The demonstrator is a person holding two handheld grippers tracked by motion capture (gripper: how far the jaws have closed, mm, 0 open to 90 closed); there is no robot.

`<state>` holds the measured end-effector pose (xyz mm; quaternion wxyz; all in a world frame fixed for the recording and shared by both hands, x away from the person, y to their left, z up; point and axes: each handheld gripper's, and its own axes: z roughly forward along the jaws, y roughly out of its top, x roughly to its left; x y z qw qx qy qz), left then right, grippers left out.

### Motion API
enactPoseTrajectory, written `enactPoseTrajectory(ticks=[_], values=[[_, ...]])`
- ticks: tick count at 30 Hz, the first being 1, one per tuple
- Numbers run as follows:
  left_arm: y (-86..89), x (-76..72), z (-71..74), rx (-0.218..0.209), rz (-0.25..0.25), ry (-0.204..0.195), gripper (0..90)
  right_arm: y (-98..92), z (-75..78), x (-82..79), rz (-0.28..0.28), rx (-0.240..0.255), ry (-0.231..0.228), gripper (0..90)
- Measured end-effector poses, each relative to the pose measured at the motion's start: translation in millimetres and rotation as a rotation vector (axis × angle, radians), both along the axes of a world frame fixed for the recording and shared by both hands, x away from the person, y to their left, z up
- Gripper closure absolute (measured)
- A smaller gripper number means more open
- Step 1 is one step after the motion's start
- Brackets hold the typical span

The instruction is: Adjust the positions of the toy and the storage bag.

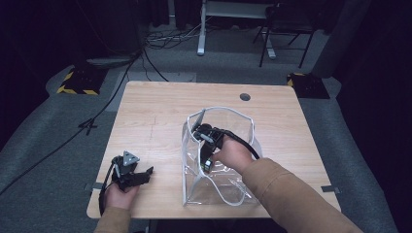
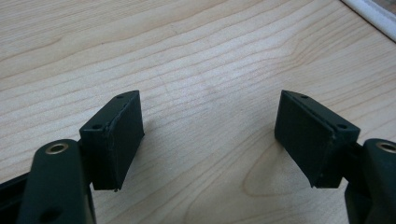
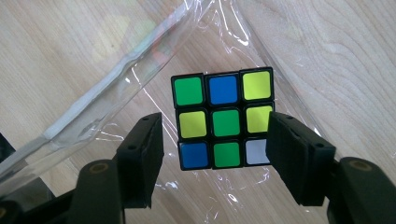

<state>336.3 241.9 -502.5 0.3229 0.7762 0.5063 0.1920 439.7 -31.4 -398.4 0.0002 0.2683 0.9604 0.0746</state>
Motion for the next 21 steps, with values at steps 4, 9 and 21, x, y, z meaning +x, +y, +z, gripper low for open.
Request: enactPoseTrajectory(ticks=[4, 9, 21], values=[[0.0, 0.0, 0.0, 0.000, 0.000, 0.000, 24.3, -2.4, 2.2, 0.1, 0.004, -0.007, -0.005, 36.0], [0.0, 0.0, 0.0, 0.000, 0.000, 0.000, 24.3, -7.4, 9.1, -3.3, -0.053, 0.017, -0.002, 34.7], [-0.1, 0.0, 0.0, 0.001, 0.000, 0.000, 24.3, -24.3, 23.2, -4.0, -0.092, 0.022, -0.048, 35.6]])
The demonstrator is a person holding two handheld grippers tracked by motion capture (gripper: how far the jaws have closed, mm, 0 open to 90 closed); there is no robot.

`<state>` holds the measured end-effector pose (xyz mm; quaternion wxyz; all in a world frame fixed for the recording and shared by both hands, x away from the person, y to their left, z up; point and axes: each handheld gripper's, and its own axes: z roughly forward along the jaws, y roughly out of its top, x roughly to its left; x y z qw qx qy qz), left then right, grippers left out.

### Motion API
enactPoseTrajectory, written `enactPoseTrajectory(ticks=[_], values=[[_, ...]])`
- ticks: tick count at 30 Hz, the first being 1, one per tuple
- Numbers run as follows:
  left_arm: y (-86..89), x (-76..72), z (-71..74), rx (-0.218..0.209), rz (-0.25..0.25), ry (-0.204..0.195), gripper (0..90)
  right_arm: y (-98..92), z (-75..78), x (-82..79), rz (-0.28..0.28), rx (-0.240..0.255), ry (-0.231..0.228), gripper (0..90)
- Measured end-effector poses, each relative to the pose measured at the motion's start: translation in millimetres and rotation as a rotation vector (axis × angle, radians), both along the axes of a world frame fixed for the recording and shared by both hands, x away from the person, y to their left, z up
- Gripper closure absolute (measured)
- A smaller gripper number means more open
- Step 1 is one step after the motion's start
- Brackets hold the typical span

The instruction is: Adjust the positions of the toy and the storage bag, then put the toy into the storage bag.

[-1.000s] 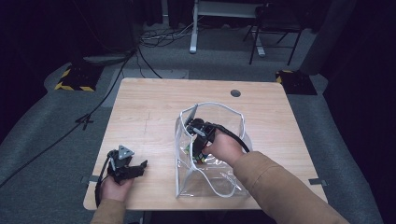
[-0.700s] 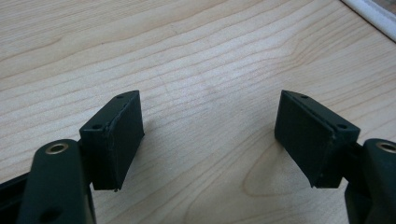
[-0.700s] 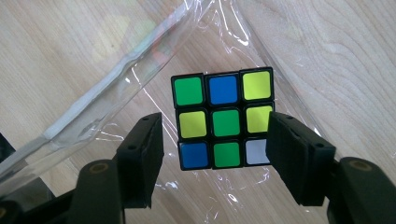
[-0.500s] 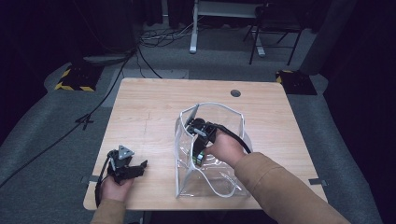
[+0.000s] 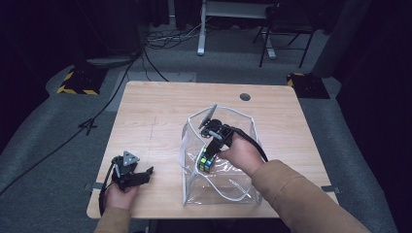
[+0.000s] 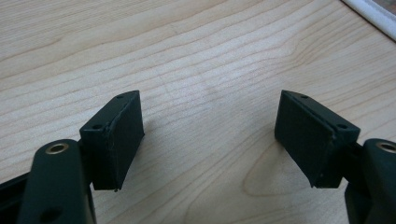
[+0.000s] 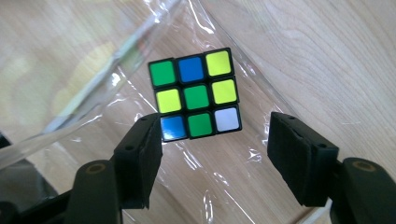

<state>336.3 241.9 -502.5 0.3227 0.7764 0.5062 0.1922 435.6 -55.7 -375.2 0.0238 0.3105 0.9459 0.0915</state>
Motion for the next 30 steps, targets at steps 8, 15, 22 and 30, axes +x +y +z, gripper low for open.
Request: enactPoseTrajectory(ticks=[8, 15, 22, 30], values=[[-0.1, -0.2, 0.0, 0.001, 0.000, -0.003, 24.5, -4.8, 22.6, -15.1, 0.050, 0.119, -0.057, 35.3], [0.0, -0.1, 0.0, 0.002, 0.000, -0.002, 24.4, -10.9, 42.0, -25.6, 0.077, 0.195, -0.128, 34.9], [0.0, -0.1, 0.0, 0.001, 0.000, -0.003, 24.4, -21.2, 57.1, -32.5, 0.056, 0.273, -0.161, 34.6], [0.1, -0.3, 0.0, 0.001, 0.000, -0.004, 24.3, -43.4, 83.4, -38.7, 0.050, 0.358, -0.227, 33.8]])
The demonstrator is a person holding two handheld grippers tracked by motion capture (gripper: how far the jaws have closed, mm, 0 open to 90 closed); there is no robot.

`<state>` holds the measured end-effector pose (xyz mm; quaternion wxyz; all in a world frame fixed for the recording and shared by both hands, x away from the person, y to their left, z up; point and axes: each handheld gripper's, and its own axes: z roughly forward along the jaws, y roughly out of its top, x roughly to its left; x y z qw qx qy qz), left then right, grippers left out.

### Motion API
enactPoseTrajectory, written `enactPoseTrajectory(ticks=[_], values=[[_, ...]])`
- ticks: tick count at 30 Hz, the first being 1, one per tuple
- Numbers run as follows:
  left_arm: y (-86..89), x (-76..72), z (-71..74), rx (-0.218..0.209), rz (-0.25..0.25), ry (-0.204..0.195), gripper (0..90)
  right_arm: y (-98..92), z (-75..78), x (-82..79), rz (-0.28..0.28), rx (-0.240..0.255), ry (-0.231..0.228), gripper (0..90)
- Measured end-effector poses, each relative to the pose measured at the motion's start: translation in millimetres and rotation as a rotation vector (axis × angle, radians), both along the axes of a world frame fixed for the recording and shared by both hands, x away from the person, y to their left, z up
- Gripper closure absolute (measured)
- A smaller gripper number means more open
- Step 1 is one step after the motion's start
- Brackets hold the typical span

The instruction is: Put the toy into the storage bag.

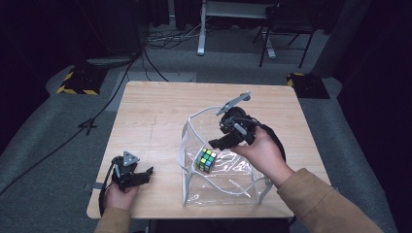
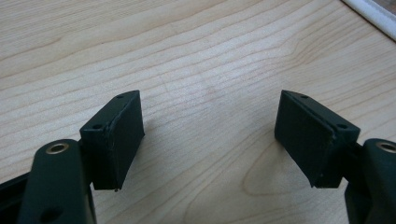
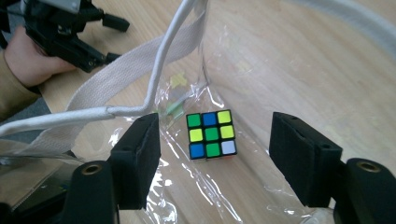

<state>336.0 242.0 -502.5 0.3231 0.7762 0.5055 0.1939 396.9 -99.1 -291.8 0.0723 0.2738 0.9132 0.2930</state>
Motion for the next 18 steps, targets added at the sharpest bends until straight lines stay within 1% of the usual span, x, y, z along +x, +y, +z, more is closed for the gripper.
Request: enactPoseTrajectory(ticks=[2, 3, 4, 6, 7, 8, 9, 10, 11, 12, 13, 14, 16, 17, 18], values=[[-0.2, -0.3, -0.1, -0.007, -0.005, 0.006, 24.1, -6.0, 7.4, -1.4, -0.003, 0.014, -0.022, 33.5], [0.1, -0.3, -0.1, -0.004, -0.006, 0.003, 24.1, -9.1, 11.3, -2.3, -0.008, 0.021, -0.023, 33.6], [0.2, -0.4, -0.1, -0.005, -0.006, 0.003, 24.1, -12.6, 14.2, -2.4, -0.008, 0.032, -0.037, 33.6], [0.4, -0.7, -0.1, -0.005, -0.009, 0.005, 24.0, -19.0, 19.8, -4.1, -0.017, 0.048, -0.044, 33.5], [0.5, -1.0, 0.0, -0.003, -0.011, 0.005, 23.9, -22.9, 21.6, -4.2, -0.009, 0.054, -0.056, 33.5], [0.3, -1.4, -0.1, -0.004, -0.009, 0.004, 23.9, -25.7, 23.7, -5.5, -0.017, 0.063, -0.053, 33.5], [0.4, -1.8, 0.2, 0.008, 0.001, -0.001, 23.5, -29.3, 25.4, -6.0, -0.012, 0.066, -0.062, 33.5], [0.6, -1.9, 0.4, 0.016, 0.010, 0.000, 21.3, -33.0, 27.1, -6.4, -0.007, 0.069, -0.069, 33.5], [0.6, -1.4, -0.2, 0.026, 0.026, -0.001, 17.7, -36.7, 29.3, -8.0, -0.015, 0.076, -0.060, 33.5], [0.8, -1.0, -0.6, 0.011, 0.040, 0.005, 15.7, -40.3, 31.4, -8.9, -0.023, 0.090, -0.060, 33.5], [2.2, -0.3, -0.3, 0.016, 0.050, 0.008, 15.7, -45.3, 33.3, -8.6, -0.019, 0.098, -0.069, 33.5], [2.8, 0.6, -0.6, -0.003, 0.057, 0.021, 15.7, -49.4, 35.4, -8.8, -0.026, 0.108, -0.075, 33.5], [1.9, 0.9, -0.8, -0.004, 0.070, 0.018, 15.7, -58.3, 37.9, -7.4, -0.033, 0.123, -0.080, 33.5], [1.4, 0.9, -0.8, -0.003, 0.076, 0.017, 15.8, -62.7, 38.5, -7.1, -0.043, 0.133, -0.075, 33.5], [1.2, 0.9, -0.8, -0.005, 0.077, 0.018, 15.8, -67.6, 39.1, -6.2, -0.047, 0.132, -0.080, 33.5]])
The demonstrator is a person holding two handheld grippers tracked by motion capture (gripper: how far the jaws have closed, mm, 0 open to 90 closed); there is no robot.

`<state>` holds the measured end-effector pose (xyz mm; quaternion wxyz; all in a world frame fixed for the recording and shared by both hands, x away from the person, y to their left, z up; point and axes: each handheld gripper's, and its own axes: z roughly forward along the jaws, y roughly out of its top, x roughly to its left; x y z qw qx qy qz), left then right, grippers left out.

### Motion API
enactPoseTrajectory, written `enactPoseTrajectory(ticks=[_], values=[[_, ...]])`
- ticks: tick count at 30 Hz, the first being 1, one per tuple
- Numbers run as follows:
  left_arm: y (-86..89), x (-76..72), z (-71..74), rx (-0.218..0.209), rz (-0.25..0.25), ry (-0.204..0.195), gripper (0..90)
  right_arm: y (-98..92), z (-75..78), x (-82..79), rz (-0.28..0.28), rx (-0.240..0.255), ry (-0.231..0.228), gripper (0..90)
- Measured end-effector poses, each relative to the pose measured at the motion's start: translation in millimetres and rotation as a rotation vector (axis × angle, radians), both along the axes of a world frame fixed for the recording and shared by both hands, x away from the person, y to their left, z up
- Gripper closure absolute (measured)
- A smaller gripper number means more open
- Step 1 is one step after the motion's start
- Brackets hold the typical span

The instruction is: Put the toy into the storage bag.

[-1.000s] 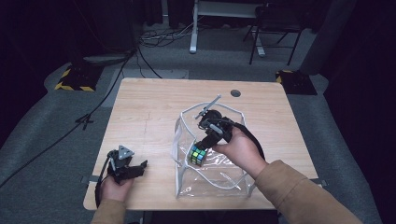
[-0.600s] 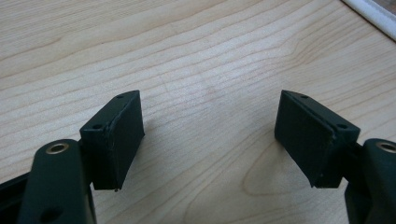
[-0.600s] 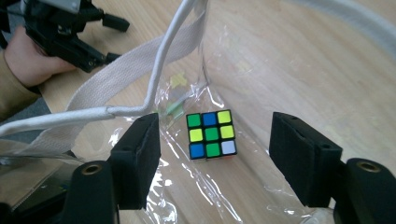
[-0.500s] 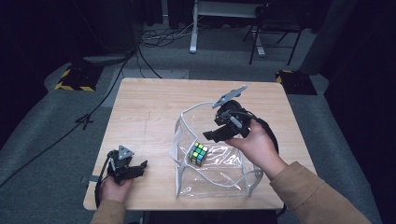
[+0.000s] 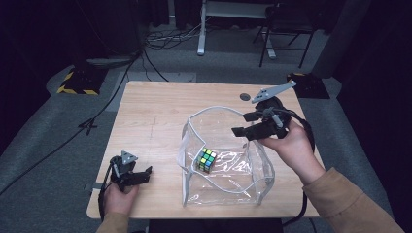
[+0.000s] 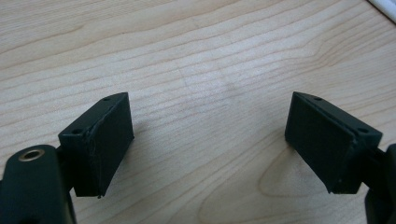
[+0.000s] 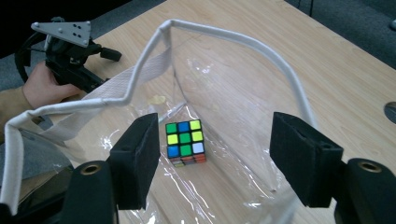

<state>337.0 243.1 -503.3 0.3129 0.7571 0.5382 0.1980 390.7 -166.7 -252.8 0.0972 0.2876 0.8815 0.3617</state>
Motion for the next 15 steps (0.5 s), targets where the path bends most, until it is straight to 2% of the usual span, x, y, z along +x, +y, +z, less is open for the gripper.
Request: enactPoseTrajectory(ticks=[3, 9, 15], values=[[-0.4, -0.1, -0.1, 0.000, 0.004, -0.001, 15.8, -14.3, 1.8, 1.9, -0.016, 0.013, -0.009, 33.5], [-1.1, -0.7, -0.1, 0.003, 0.011, -0.002, 16.2, -41.5, -0.6, 4.1, -0.065, -0.003, -0.037, 33.4], [-1.3, -0.8, -0.1, 0.001, 0.014, -0.002, 16.1, -68.0, 0.1, 8.0, -0.107, 0.039, -0.064, 33.5]])
